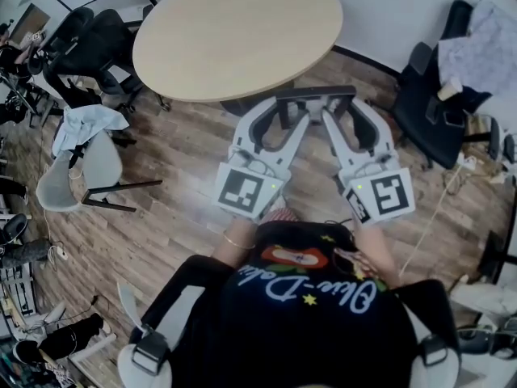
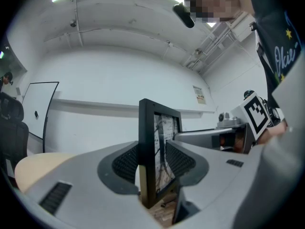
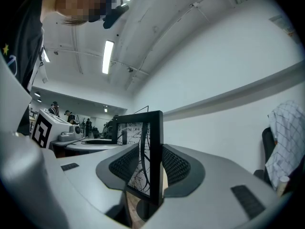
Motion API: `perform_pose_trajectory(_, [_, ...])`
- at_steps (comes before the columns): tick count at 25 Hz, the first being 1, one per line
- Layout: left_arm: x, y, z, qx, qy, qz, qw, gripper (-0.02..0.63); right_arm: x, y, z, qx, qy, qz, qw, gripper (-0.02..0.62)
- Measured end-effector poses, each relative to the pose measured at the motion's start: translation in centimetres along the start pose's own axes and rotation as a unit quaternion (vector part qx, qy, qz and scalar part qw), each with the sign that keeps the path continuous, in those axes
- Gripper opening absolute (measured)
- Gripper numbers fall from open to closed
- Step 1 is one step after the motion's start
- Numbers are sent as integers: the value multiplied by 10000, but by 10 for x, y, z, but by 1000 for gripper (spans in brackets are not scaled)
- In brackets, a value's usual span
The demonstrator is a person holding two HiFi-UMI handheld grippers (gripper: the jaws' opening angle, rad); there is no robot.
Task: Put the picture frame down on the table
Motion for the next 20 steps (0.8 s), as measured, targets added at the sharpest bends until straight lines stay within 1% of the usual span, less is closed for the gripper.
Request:
perform_pose_trajectory(8, [-37,4,20,17,180,-63,9998,153,7,0,35,-97,164,-49,9998,141])
perform_pose_trajectory(12, [-57,7,26,-4,225,-79,9997,153,8,3,55,-116,188,-93,9997,141])
perform_pose_trajectory(17, [-81,12,32,-14,274,-75,9996,153,5,7,79,-143,220,-25,9997,141])
perform_pose_trajectory(20, [-97,13,32,1,296,-48,9995,153,3,7,93,-133,230,-117,9996,141])
Point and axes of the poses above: the fingertips, and each gripper's own axes: z forward along the fingers, x to its right, y out of its underside, the point moved 10 cm from there along -z, backward along the fingers, and after that the axes turned 2 degrees about -x, right-handed, at the moved point
